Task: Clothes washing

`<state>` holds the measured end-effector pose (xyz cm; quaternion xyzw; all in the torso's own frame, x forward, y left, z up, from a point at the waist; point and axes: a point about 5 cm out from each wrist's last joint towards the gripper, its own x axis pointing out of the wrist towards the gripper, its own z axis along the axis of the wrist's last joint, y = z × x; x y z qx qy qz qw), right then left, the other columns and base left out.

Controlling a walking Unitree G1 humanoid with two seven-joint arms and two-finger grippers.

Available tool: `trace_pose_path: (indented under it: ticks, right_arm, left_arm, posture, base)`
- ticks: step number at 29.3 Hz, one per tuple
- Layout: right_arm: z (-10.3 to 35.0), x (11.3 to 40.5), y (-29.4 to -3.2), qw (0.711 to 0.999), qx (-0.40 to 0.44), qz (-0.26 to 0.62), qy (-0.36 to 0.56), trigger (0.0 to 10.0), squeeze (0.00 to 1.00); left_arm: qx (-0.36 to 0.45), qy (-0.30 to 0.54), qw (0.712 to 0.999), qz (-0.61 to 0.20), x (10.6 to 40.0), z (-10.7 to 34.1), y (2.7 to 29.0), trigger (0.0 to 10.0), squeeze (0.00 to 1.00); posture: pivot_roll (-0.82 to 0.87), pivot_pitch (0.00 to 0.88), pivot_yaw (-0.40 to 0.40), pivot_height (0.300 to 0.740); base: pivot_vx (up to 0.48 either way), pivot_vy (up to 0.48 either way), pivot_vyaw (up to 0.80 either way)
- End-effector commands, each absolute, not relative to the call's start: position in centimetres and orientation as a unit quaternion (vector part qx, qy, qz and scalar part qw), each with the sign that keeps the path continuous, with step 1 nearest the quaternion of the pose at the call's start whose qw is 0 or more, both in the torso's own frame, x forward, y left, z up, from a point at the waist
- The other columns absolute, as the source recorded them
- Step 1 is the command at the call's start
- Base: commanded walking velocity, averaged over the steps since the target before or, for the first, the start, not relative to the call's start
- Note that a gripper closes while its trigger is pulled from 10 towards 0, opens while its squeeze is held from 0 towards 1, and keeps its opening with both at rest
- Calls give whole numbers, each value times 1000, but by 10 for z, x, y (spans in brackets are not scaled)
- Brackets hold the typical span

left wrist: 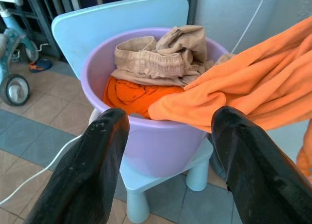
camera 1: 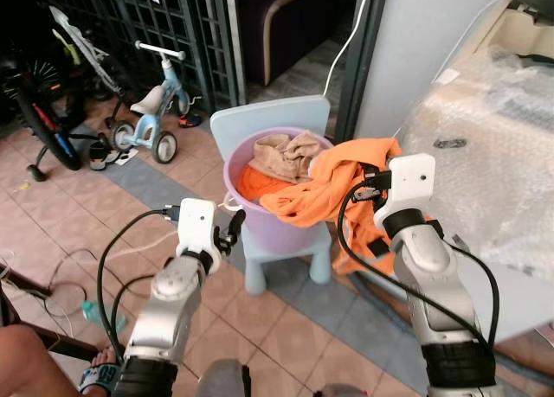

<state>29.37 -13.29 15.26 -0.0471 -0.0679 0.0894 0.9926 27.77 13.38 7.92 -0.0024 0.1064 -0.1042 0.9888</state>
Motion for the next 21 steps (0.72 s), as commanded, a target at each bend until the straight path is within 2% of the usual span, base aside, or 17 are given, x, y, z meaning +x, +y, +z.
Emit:
trace_pose_path:
  ticks: [1,12,21]
  right_arm:
    - [162,295,-137,991,-52,82,-89,10000,0]
    - [162,295,-137,991,-54,82,-88,10000,0]
    - [161,295,-137,992,-53,78,-86,10000,0]
  left_arm:
    - [-12,104,987,-120,277,81,127,10000,0]
    - [-11,107,987,-121,276,80,127,10000,0]
    - [-33,105,988,-105,275,81,129,10000,0]
  posture:
    - [-76,89,27,740]
    - [-75,97,27,740]
    - [-79,98,38,740]
  base:
    - [0,-349,0]
    - [0,-342,0]
    - [0,0,-688]
